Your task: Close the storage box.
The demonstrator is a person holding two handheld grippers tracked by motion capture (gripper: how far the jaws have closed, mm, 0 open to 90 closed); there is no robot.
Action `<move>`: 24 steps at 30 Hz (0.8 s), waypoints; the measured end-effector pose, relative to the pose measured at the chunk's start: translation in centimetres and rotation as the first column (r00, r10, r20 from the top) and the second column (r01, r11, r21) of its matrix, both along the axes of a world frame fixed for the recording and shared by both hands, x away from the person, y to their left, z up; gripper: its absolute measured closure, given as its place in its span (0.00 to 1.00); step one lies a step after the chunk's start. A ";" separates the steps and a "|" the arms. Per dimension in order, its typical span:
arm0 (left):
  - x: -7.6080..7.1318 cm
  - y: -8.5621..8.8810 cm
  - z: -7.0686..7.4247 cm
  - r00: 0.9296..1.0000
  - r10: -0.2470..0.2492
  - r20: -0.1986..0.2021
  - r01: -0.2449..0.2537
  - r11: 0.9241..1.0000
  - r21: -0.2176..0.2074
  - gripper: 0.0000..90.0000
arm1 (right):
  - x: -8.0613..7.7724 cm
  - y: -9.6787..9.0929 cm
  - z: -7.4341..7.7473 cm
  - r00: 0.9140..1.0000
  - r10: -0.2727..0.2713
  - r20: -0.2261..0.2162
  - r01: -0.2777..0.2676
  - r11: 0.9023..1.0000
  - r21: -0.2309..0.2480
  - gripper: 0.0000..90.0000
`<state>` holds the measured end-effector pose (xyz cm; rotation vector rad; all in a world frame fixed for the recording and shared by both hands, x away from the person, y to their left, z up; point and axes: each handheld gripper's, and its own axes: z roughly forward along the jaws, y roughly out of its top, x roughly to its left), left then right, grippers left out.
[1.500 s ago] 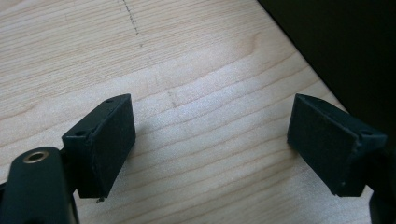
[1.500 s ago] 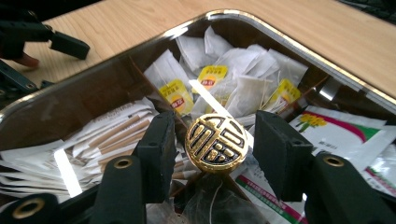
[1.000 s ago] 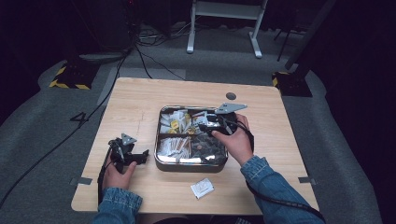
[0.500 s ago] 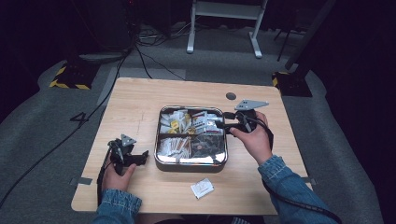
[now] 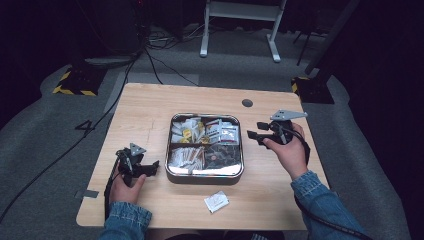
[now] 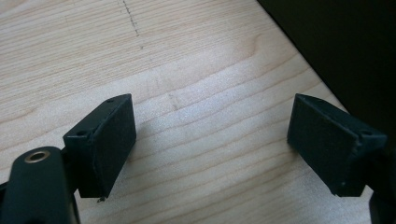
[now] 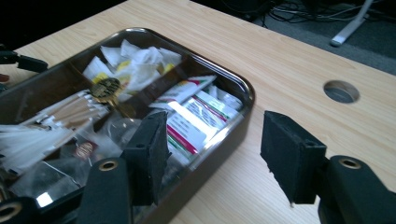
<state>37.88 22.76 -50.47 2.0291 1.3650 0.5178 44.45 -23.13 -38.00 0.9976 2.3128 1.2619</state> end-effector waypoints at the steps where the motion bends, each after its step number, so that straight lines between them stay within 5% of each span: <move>1: 0.0 0.0 0.0 1.000 0.001 0.000 -0.001 1.000 -0.001 0.18 | -0.1 -0.6 -0.2 1.000 -0.010 -0.004 0.010 1.000 -0.002 0.47; 24: 0.1 0.0 0.0 1.000 0.000 -0.002 0.000 1.000 0.001 0.18 | -0.3 -8.9 -4.1 0.983 -0.161 -0.082 0.159 0.987 -0.036 0.47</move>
